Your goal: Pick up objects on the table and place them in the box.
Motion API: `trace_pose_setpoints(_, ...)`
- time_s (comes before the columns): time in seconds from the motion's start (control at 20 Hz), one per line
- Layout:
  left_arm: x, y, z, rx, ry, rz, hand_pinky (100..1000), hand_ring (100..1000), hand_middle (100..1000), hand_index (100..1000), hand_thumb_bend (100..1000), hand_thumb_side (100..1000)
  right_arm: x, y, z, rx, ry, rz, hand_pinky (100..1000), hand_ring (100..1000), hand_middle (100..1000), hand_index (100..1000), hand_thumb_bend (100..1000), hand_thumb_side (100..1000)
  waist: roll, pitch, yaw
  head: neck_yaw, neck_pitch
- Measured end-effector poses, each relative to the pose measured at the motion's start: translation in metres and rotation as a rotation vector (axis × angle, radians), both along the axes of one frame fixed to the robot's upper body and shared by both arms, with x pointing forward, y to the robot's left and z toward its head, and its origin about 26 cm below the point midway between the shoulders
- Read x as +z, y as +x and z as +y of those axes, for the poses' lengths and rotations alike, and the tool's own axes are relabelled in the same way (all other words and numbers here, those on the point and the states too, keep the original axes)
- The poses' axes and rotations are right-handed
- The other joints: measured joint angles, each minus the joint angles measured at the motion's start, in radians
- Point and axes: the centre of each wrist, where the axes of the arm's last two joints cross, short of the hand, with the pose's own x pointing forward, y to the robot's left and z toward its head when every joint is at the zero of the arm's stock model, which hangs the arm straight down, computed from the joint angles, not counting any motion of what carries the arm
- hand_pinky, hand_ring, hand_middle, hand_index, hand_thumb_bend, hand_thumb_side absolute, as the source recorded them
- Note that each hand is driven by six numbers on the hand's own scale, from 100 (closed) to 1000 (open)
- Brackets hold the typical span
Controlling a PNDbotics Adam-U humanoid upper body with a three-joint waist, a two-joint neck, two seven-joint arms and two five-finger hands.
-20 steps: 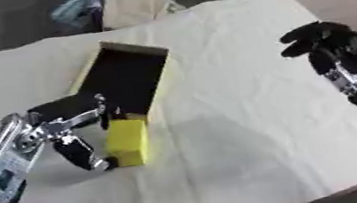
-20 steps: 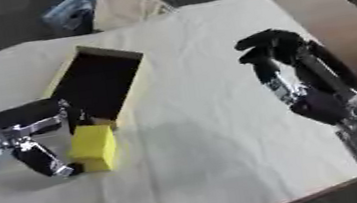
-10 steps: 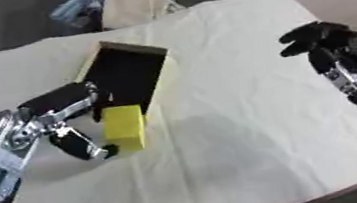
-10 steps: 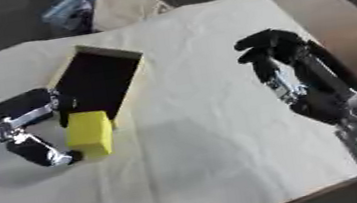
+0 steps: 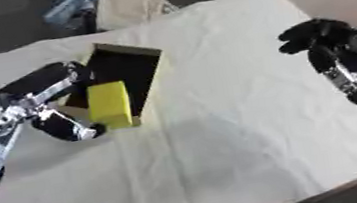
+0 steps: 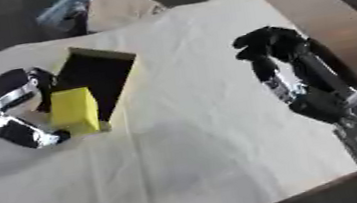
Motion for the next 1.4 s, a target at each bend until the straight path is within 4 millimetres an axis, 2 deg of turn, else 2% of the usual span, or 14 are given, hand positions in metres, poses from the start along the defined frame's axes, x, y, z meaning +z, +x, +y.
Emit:
trace_pose_setpoints(0.3,-0.004,0.019,0.015,0.122,-0.040,-0.019,725,498,397,566,291,100,0.002,0.002,0.005,0.043,-0.008,-0.004,744,713,743,824,136,834,0.000,0.001,-0.039,0.014,0.000)
trace_pose_setpoints(0.7,-0.019,0.039,0.021,0.246,-0.118,-0.035,729,505,406,575,285,100,0.003,0.003,0.010,0.081,-0.020,0.004,744,712,743,824,133,839,-0.002,0.008,-0.070,0.032,-0.004)
trace_pose_setpoints(0.75,-0.022,0.040,0.021,0.253,-0.121,-0.038,738,538,446,614,327,100,0.002,0.003,0.011,0.083,-0.021,0.005,744,710,741,823,129,844,-0.002,0.009,-0.070,0.033,-0.005)
trace_pose_setpoints(0.85,-0.024,0.043,0.024,0.280,-0.136,-0.043,744,555,462,630,337,100,0.003,0.003,0.011,0.089,-0.022,0.005,743,710,741,823,128,844,-0.003,0.010,-0.085,0.036,-0.007)
trace_pose_setpoints(0.9,-0.025,0.045,0.024,0.293,-0.149,-0.045,758,599,503,670,390,163,0.003,0.003,0.012,0.094,-0.022,0.006,743,710,740,823,127,846,-0.004,0.011,-0.093,0.039,-0.007)
trace_pose_setpoints(0.95,-0.025,0.046,0.023,0.307,-0.163,-0.050,769,632,537,697,465,271,0.003,0.003,0.013,0.098,-0.024,0.006,743,709,739,823,127,846,-0.004,0.011,-0.098,0.042,-0.007)
trace_pose_setpoints(1.05,-0.026,0.049,0.023,0.330,-0.186,-0.060,780,666,570,722,520,327,0.003,0.003,0.013,0.102,-0.025,0.007,743,709,739,823,126,847,-0.004,0.012,-0.102,0.044,-0.008)
trace_pose_setpoints(1.25,-0.030,0.050,0.023,0.349,-0.209,-0.073,780,666,570,722,520,327,0.003,0.003,0.015,0.107,-0.023,0.008,743,709,739,823,126,847,-0.004,0.013,-0.104,0.048,-0.008)
trace_pose_setpoints(1.3,-0.030,0.050,0.023,0.349,-0.210,-0.075,799,699,605,754,671,472,0.003,0.003,0.015,0.108,-0.024,0.008,743,709,739,823,125,847,-0.004,0.013,-0.104,0.049,-0.008)
trace_pose_setpoints(1.35,-0.030,0.050,0.023,0.347,-0.213,-0.077,817,723,631,778,756,520,0.003,0.003,0.015,0.108,-0.024,0.009,742,708,738,823,124,848,-0.003,0.013,-0.104,0.049,-0.008)
trace_pose_setpoints(1.4,-0.030,0.050,0.023,0.343,-0.217,-0.080,819,725,634,781,762,523,0.003,0.003,0.015,0.108,-0.025,0.010,742,708,738,823,124,848,0.000,0.013,-0.103,0.049,-0.008)
